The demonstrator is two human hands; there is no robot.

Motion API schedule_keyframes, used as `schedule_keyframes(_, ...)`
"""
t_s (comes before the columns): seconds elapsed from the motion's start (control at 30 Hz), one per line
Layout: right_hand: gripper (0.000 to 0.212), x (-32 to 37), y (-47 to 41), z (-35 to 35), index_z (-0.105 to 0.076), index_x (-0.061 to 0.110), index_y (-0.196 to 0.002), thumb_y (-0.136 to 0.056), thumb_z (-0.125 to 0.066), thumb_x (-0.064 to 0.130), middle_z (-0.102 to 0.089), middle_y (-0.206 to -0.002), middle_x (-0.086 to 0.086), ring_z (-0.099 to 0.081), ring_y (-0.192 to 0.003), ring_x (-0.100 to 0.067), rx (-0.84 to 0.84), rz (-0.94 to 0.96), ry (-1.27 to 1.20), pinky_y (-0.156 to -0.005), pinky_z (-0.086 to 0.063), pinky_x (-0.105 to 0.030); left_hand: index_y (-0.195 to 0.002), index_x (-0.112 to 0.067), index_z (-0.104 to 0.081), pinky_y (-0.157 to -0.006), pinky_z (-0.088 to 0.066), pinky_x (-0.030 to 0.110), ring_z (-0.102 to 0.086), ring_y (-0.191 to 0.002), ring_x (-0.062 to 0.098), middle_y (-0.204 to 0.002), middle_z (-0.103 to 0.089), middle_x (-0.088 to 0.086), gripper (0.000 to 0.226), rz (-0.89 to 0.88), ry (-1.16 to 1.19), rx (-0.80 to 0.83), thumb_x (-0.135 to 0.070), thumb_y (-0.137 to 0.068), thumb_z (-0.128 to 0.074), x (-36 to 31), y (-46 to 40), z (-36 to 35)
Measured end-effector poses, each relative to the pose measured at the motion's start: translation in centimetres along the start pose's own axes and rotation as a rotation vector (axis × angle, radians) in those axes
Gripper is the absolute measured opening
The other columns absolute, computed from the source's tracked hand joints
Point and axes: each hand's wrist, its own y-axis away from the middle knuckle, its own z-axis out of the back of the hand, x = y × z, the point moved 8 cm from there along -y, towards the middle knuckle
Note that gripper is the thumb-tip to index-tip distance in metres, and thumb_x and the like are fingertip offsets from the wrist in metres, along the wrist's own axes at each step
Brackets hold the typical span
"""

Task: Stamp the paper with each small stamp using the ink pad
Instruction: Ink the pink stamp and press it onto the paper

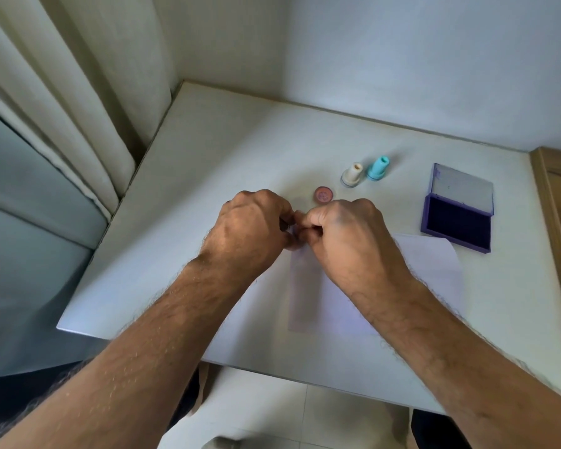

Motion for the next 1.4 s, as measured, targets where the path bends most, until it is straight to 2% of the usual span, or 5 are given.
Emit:
schedule_keyframes(0.93,0.022,0.6,0.1,0.3,-0.073,0.024,-0.095,-0.085,-0.059,0.010,-0.046,-0.066,-0.002,-0.050,-0.065,-0.028,0.010,0.036,0.100,-0.051,-0.039,-0.021,-0.082,-0.032,-0.074,-0.059,-0.059,0.031,-0.065,-0.073,0.019,-0.077,-0.068,-0.001,0.014,0.074,-0.036,0.019,-0.028,-0.071,-0.082,-0.1,-0.1,0.1)
schedule_keyframes(1.03,0.017,-1.0,0.3,0.2,-0.075,0.024,-0.095,-0.082,-0.066,0.016,-0.070,-0.082,-0.005,-0.066,-0.077,-0.024,-0.062,-0.055,-0.152,-0.071,-0.057,-0.029,-0.088,-0.033,-0.075,-0.054,-0.053,0.025,-0.064,-0.074,0.017,-0.079,-0.067,-0.004,0.018,0.068,-0.033,0.029,-0.034,-0.072,-0.083,-0.5,-0.1,0.2)
schedule_keyframes(1.17,0.021,-4.2,0.7,2.9,-0.077,0.016,-0.094,-0.074,-0.080,0.011,-0.077,-0.086,0.005,-0.070,-0.081,0.003,-0.301,-0.258,-0.753,-0.083,-0.050,-0.011,-0.095,-0.031,-0.075,-0.066,-0.055,0.026,-0.066,-0.084,0.016,-0.088,-0.071,-0.007,0.026,0.055,-0.026,0.024,-0.033,-0.072,-0.085,-1.0,0.3,0.4)
schedule_keyframes(1.27,0.021,-6.8,1.5,3.9,-0.075,0.017,-0.095,-0.076,-0.078,0.008,-0.077,-0.088,0.001,-0.073,-0.088,-0.010,-0.385,-0.412,-1.041,-0.087,-0.057,-0.031,-0.104,-0.026,-0.072,-0.080,-0.058,0.029,-0.068,-0.091,0.014,-0.094,-0.073,-0.006,0.037,0.063,-0.019,0.020,-0.025,-0.070,-0.087,-1.2,0.1,0.4)
schedule_keyframes(1.4,0.022,-8.4,3.7,3.6,-0.074,0.011,-0.099,-0.079,-0.076,0.002,-0.076,-0.090,-0.003,-0.073,-0.089,-0.017,-0.385,-0.553,-1.231,-0.082,-0.059,-0.031,-0.104,-0.024,-0.072,-0.082,-0.058,0.033,-0.069,-0.090,0.016,-0.094,-0.074,-0.003,0.034,0.072,0.002,-0.035,-0.017,-0.073,-0.084,-2.3,-0.2,1.7)
